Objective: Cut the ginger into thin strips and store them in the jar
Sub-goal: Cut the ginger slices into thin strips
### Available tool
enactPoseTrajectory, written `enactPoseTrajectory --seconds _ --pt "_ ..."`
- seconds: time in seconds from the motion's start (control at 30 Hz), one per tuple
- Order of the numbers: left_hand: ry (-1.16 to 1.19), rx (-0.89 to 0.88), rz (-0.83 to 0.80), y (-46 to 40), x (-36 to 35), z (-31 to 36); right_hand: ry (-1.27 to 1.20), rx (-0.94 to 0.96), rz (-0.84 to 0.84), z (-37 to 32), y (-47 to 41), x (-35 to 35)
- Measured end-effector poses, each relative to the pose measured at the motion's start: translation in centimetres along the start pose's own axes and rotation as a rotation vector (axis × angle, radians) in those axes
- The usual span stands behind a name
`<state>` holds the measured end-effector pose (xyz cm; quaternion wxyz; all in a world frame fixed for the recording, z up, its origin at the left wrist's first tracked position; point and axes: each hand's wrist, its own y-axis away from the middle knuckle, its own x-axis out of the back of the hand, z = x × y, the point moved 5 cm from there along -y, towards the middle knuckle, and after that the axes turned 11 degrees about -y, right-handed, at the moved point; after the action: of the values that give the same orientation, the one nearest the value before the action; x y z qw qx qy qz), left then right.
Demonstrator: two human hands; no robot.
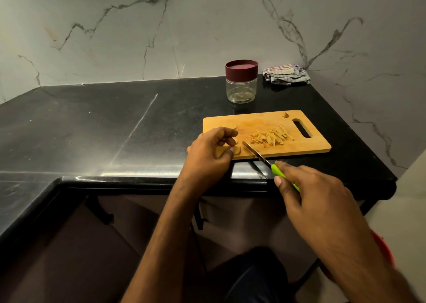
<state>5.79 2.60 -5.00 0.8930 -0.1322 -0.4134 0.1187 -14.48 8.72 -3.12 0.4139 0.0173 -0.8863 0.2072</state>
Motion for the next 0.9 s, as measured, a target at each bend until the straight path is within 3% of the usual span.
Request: enactPoseTrajectory --seconds 0.43,0.9 --pt "-0.056 -0.02 0.179 0.3 -0.3 0.8 0.012 -0.004 0.021 -0.1 0.2 0.3" --pt "-0.228 0.018 0.072 0.1 -0.4 1.2 -0.06 0.011 0.003 -0.2 0.9 0.8"
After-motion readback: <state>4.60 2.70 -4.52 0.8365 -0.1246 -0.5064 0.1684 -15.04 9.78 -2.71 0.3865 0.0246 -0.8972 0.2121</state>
